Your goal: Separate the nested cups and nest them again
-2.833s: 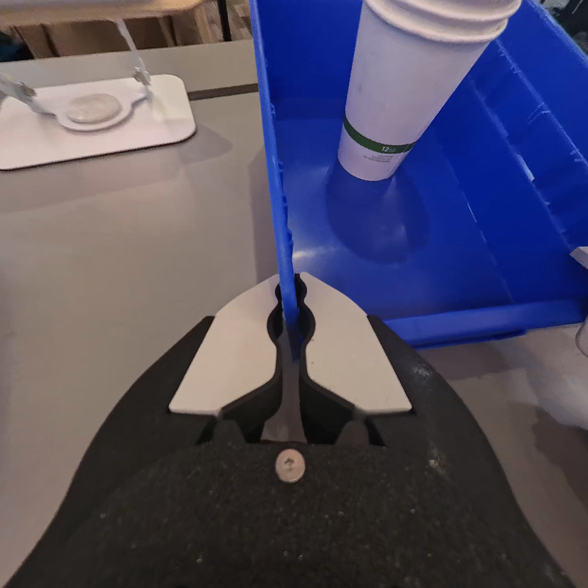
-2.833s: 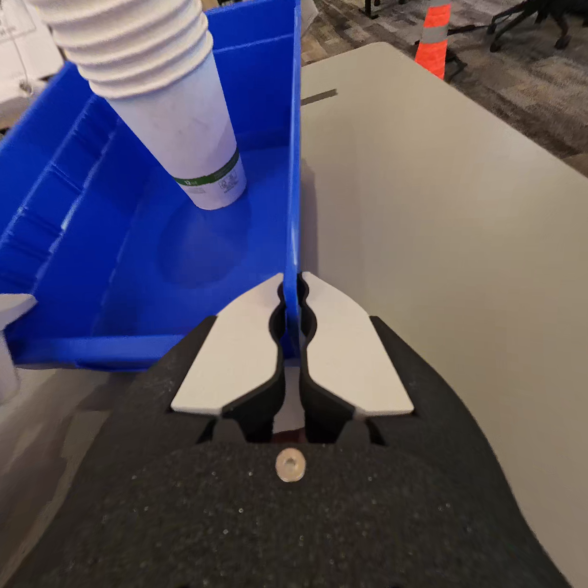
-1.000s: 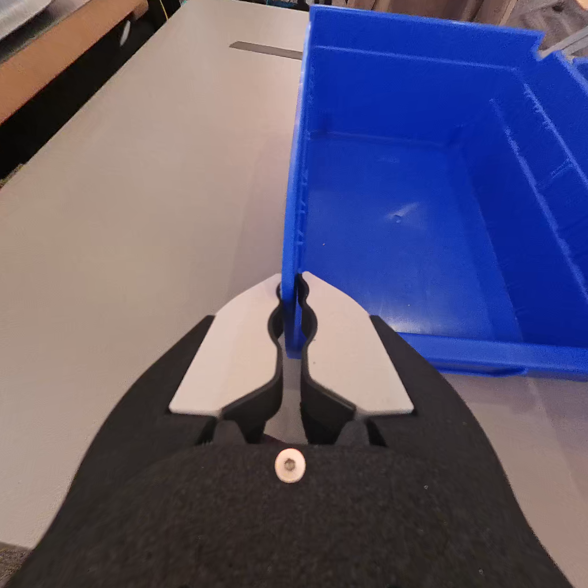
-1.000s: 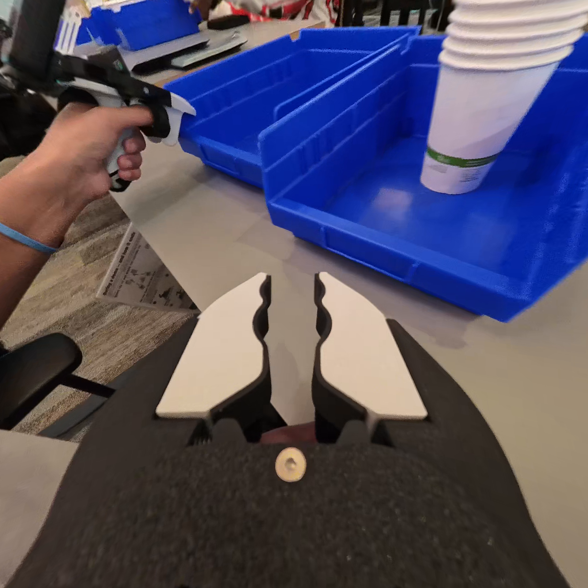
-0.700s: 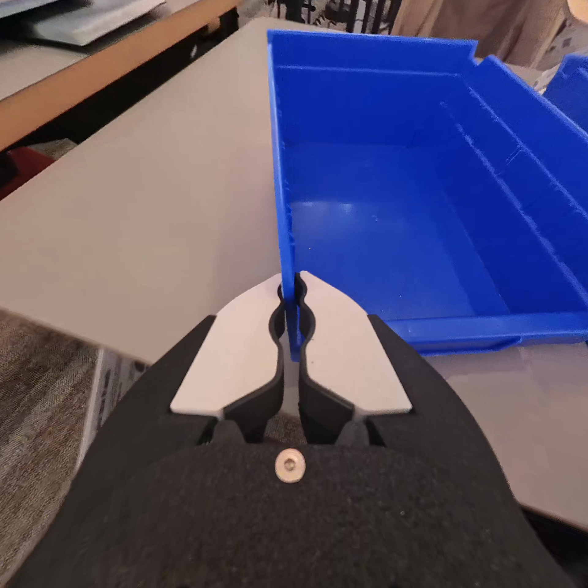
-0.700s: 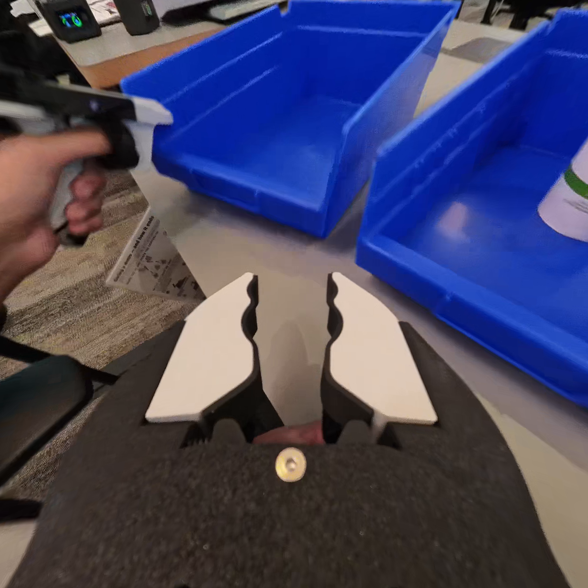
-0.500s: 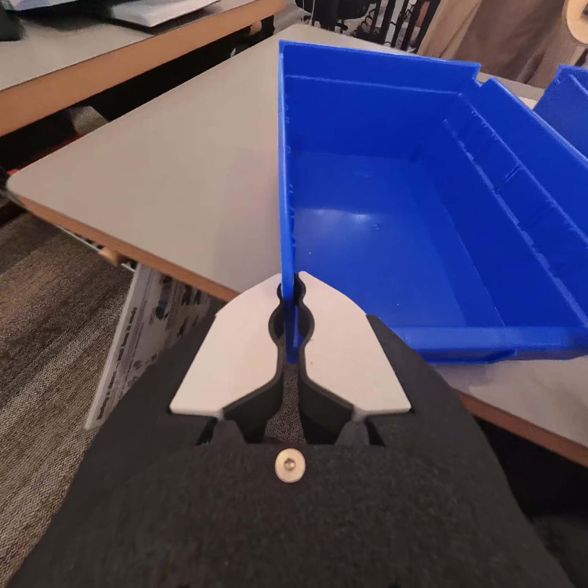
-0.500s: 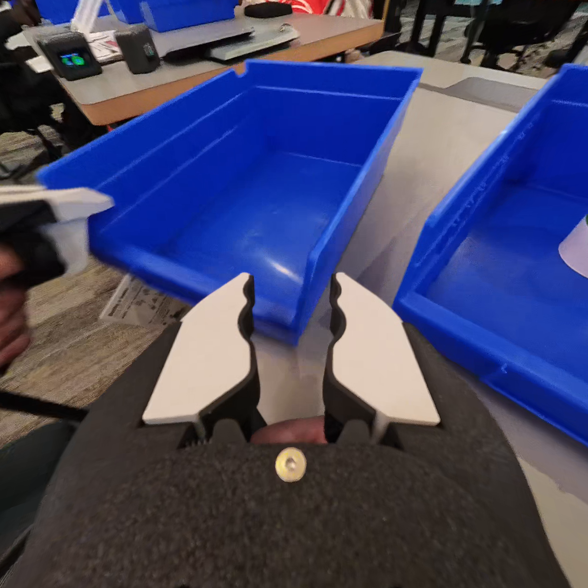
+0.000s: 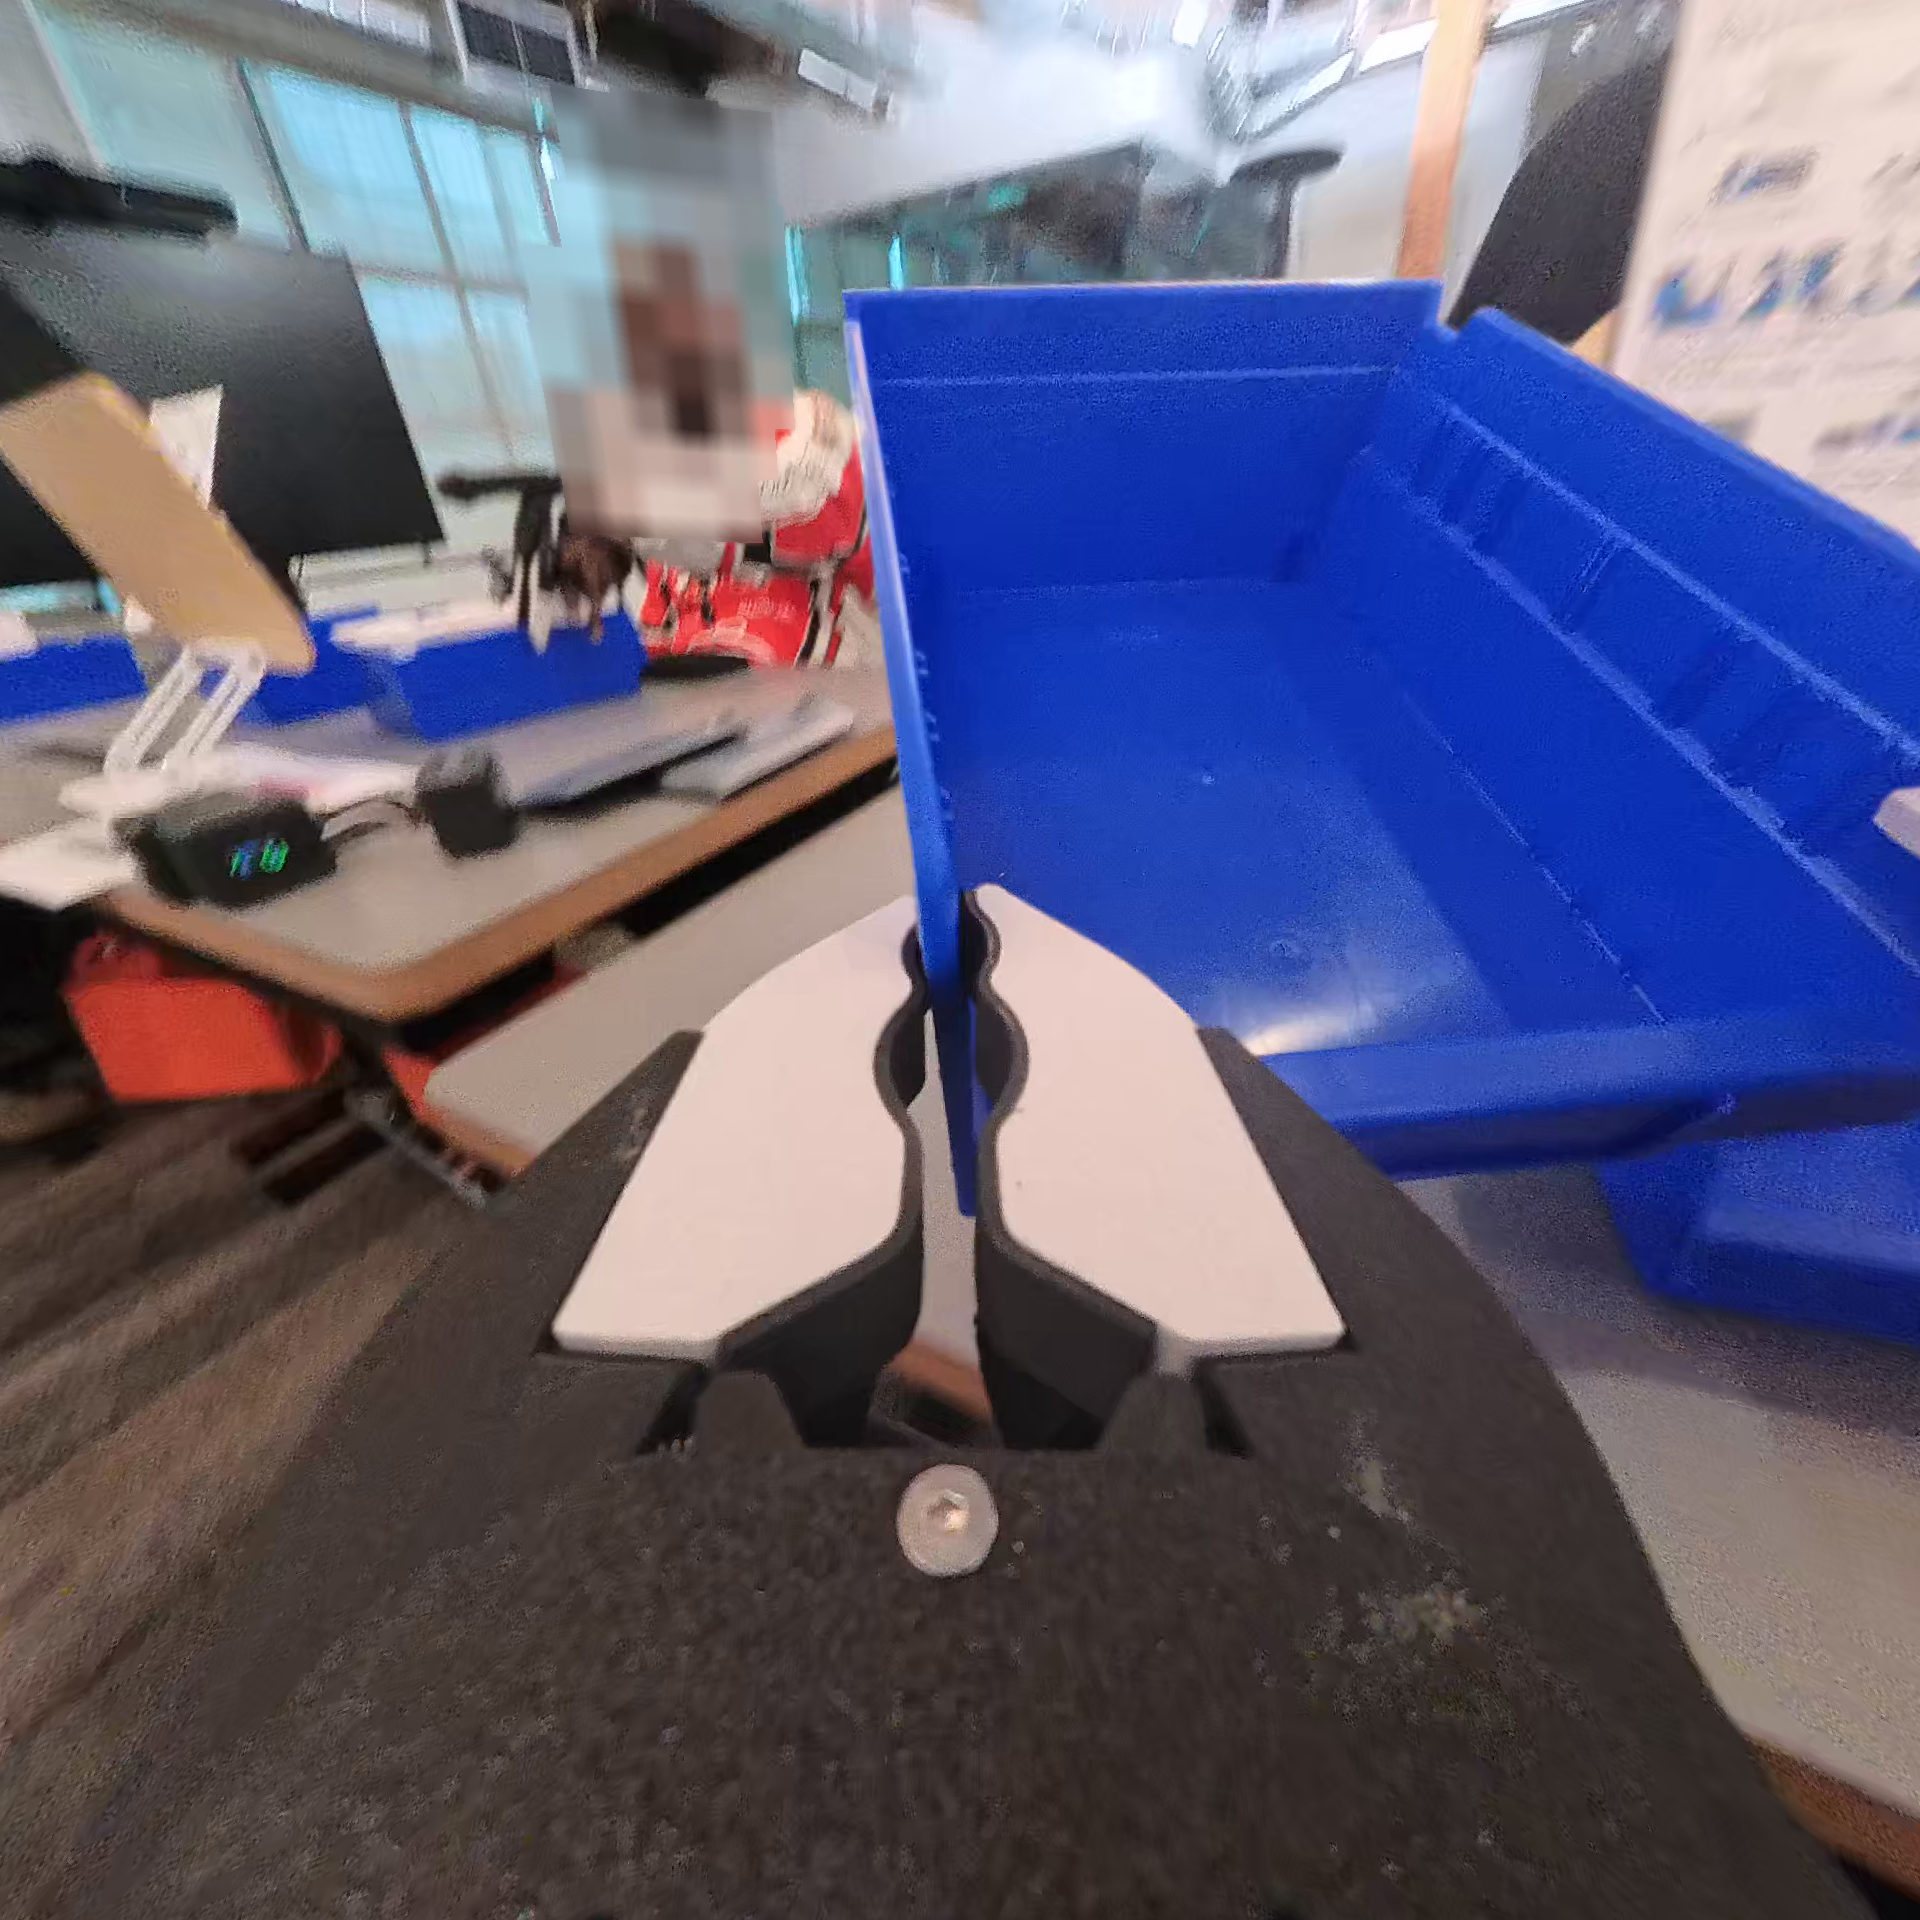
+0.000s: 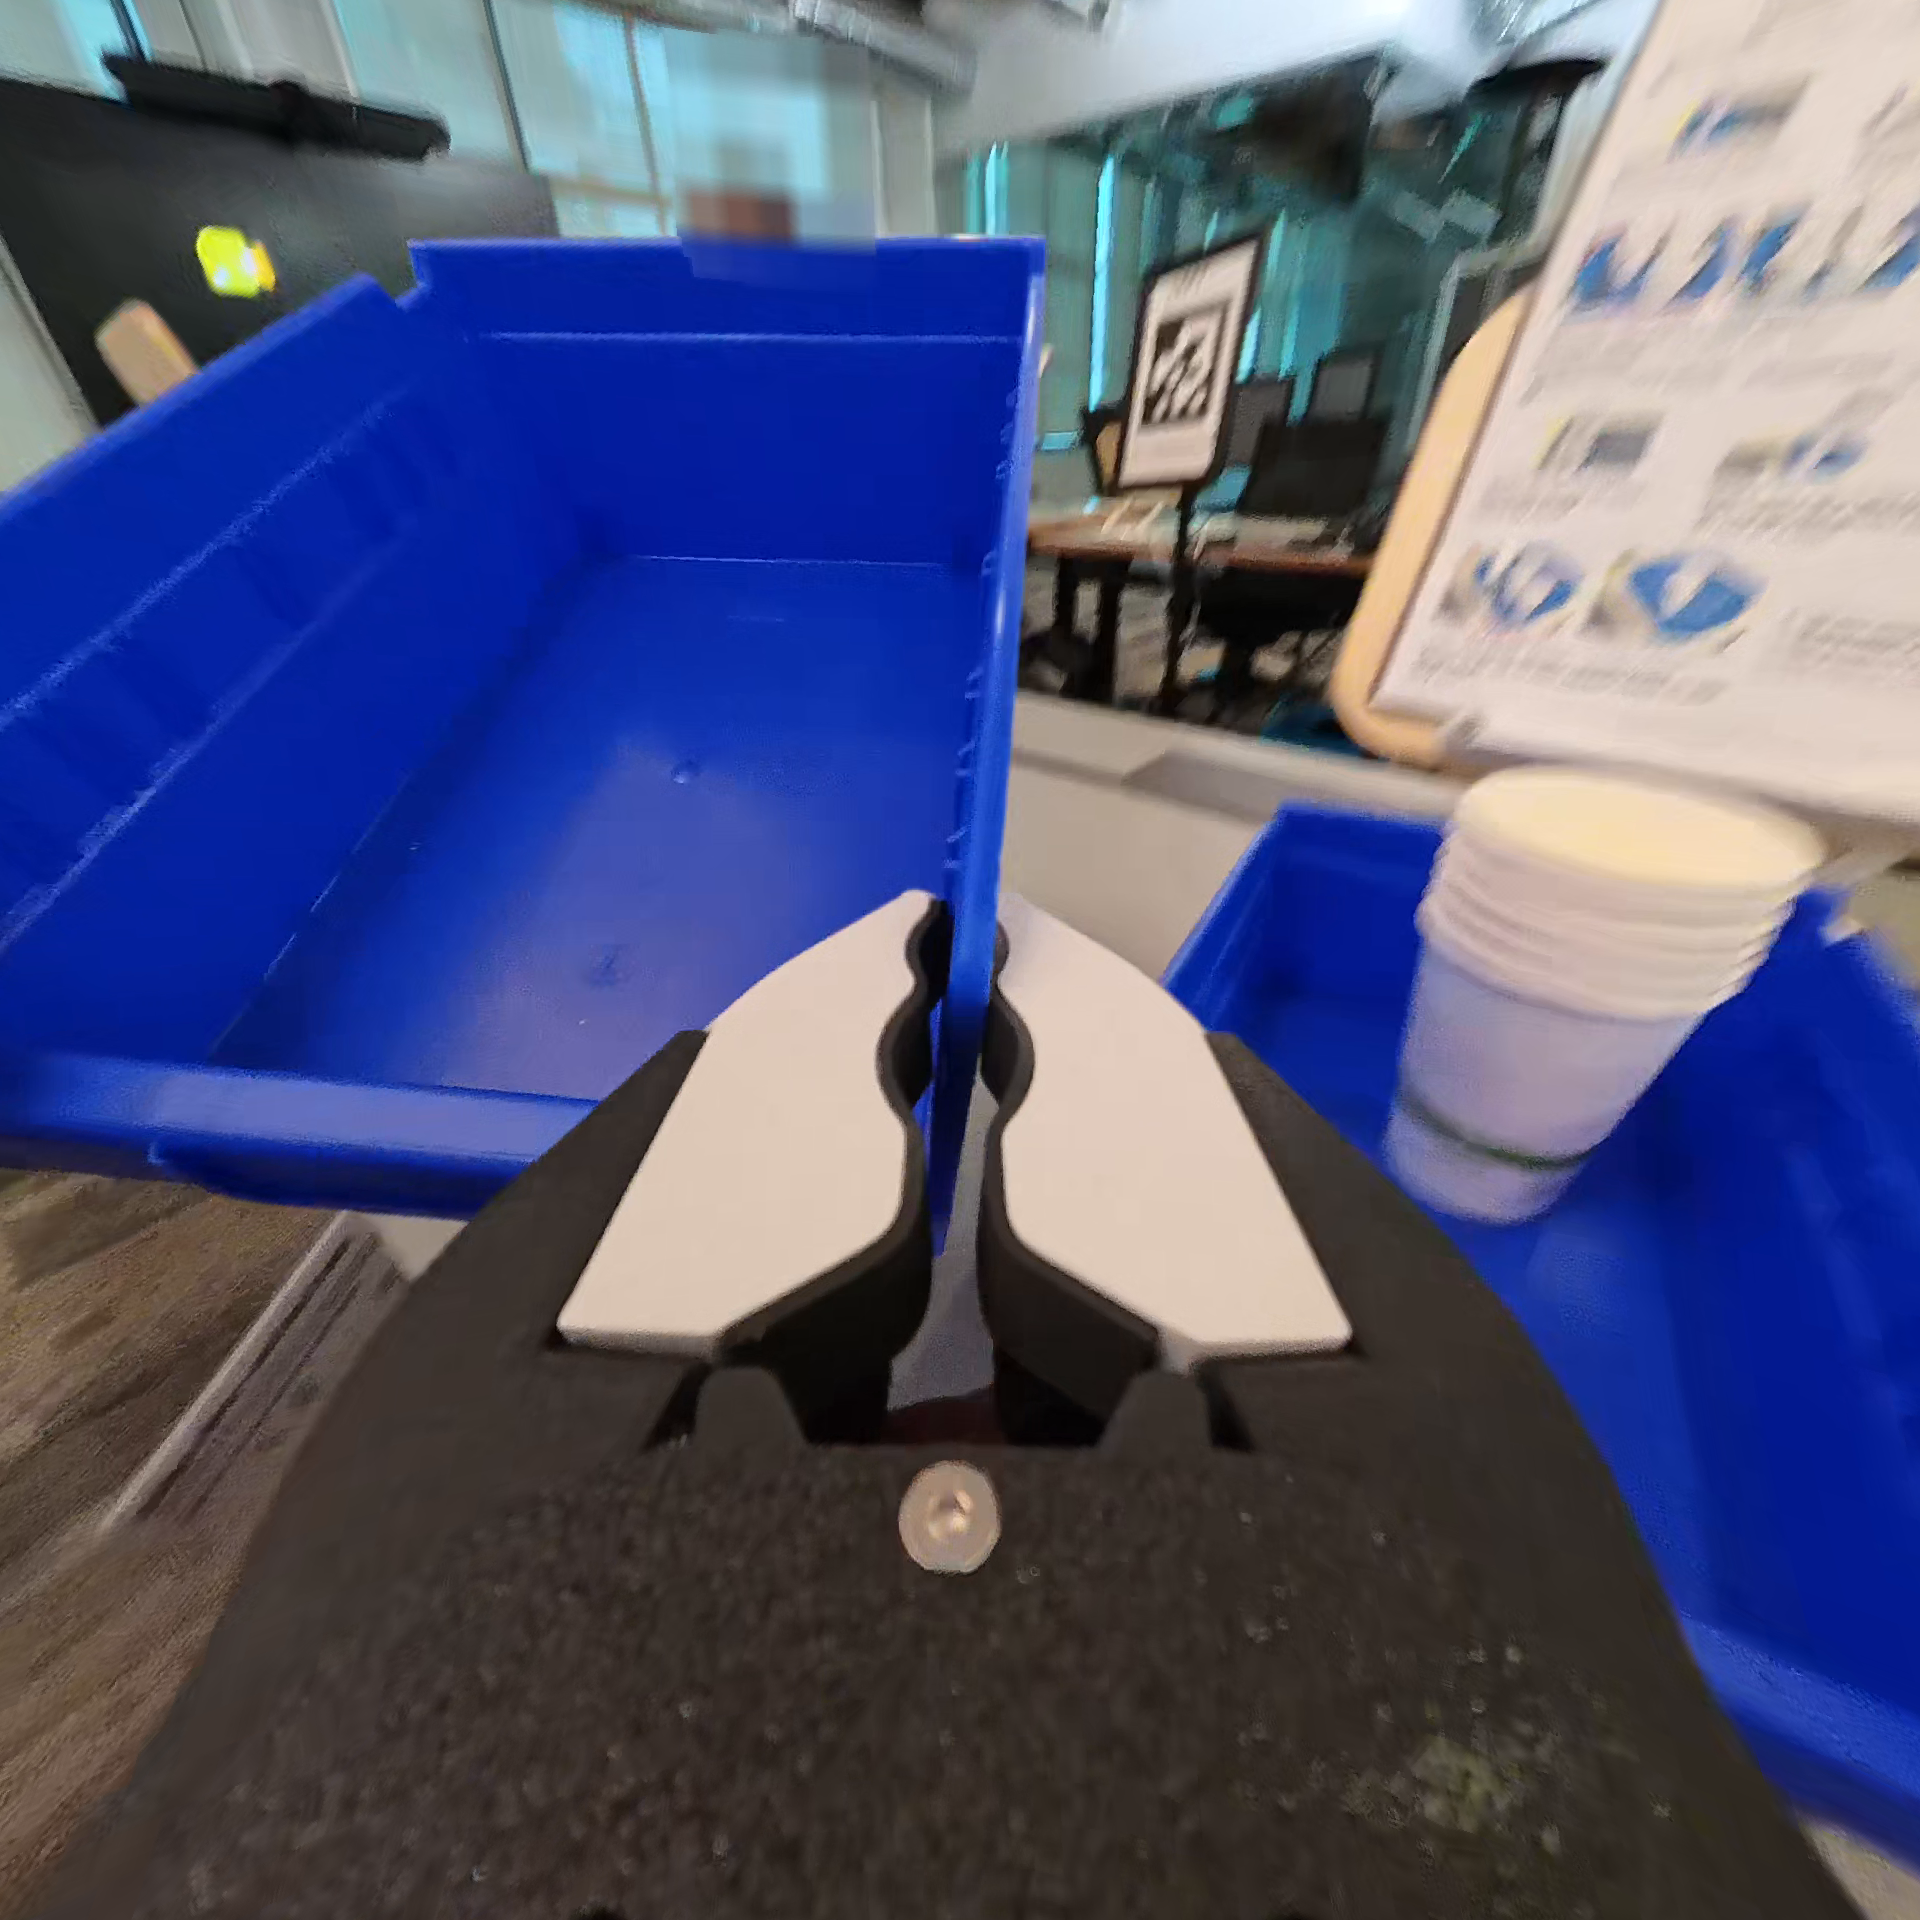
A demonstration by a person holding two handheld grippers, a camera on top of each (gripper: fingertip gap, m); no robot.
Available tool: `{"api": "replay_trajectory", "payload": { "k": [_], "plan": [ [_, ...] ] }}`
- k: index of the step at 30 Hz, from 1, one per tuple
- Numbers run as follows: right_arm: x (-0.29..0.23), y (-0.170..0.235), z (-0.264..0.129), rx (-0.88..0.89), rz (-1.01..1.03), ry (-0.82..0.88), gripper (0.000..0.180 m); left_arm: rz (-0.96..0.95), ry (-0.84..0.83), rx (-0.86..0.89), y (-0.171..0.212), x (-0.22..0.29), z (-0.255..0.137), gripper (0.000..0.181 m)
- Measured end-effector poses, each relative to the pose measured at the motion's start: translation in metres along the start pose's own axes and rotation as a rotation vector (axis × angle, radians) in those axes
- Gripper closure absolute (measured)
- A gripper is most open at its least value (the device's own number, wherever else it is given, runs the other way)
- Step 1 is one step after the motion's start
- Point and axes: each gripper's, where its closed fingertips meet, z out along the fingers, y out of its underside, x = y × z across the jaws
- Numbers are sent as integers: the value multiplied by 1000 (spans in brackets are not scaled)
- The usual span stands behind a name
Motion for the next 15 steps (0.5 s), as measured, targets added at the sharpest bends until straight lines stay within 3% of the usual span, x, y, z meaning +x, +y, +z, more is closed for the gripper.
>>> {"api": "replay_trajectory", "payload": {
  "k": [4, 8, 15],
  "plan": [
    [66, -68, -16, 128, -38, 134, 176, 24, 140, 109, -67, 59, 24, 177],
    [161, -105, -55, 166, -22, 327, 177, 36, 328, 166, -114, 156, 44, 177],
    [329, -94, -174, 40, 7, 669, 176, -17, 699, 88, -114, 371, 32, 177]
  ]
}}
